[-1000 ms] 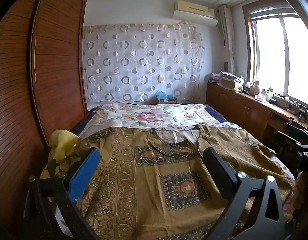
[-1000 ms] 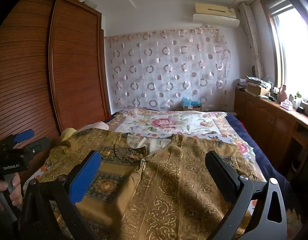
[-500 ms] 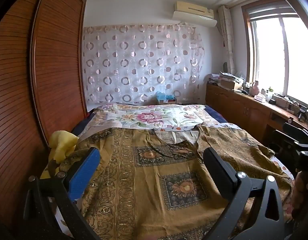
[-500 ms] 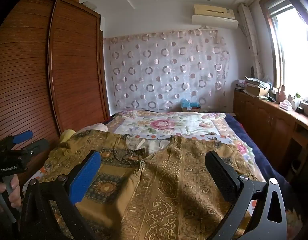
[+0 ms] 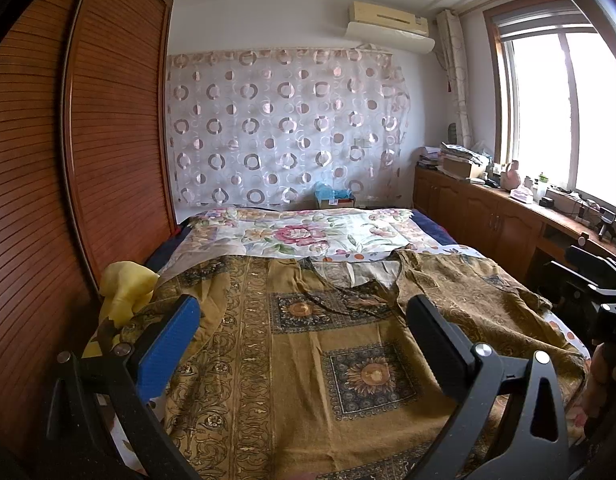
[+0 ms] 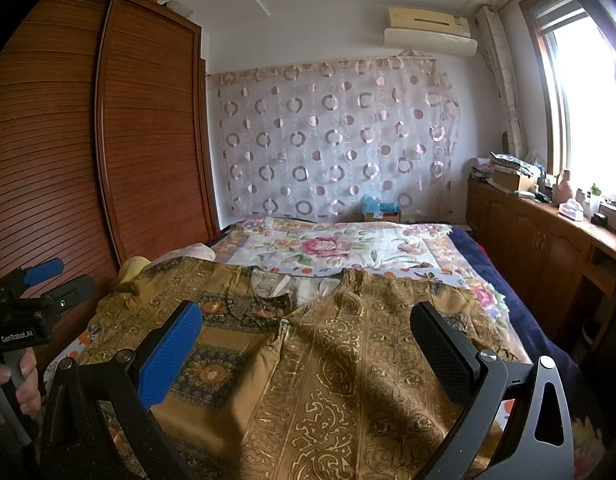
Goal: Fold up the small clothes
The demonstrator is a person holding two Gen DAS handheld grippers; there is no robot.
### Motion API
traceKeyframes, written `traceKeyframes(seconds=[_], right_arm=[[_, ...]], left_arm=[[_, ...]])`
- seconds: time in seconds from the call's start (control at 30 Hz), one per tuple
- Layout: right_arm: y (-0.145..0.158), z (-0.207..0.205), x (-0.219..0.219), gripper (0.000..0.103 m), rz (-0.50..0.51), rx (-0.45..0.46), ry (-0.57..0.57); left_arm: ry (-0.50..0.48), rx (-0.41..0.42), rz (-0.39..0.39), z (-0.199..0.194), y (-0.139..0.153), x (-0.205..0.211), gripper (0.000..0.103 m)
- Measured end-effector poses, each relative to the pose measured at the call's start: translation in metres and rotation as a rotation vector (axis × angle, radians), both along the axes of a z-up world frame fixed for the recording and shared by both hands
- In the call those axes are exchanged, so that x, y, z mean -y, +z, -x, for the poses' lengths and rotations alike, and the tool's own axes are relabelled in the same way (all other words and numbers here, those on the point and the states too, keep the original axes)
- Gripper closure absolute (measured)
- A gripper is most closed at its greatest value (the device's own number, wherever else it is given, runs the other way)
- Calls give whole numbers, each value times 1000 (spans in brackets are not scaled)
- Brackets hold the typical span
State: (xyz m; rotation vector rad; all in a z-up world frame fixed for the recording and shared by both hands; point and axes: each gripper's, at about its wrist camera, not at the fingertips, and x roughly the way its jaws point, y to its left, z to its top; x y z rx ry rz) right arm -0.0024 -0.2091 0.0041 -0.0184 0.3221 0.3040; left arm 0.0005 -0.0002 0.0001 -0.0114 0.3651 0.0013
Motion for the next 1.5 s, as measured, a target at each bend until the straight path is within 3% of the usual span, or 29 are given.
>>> traceKeyframes(seconds=[1.5], right_arm=[[1, 1, -1, 0, 4, 5, -1]], left_arm=[[3, 10, -11, -1, 5, -2, 0]])
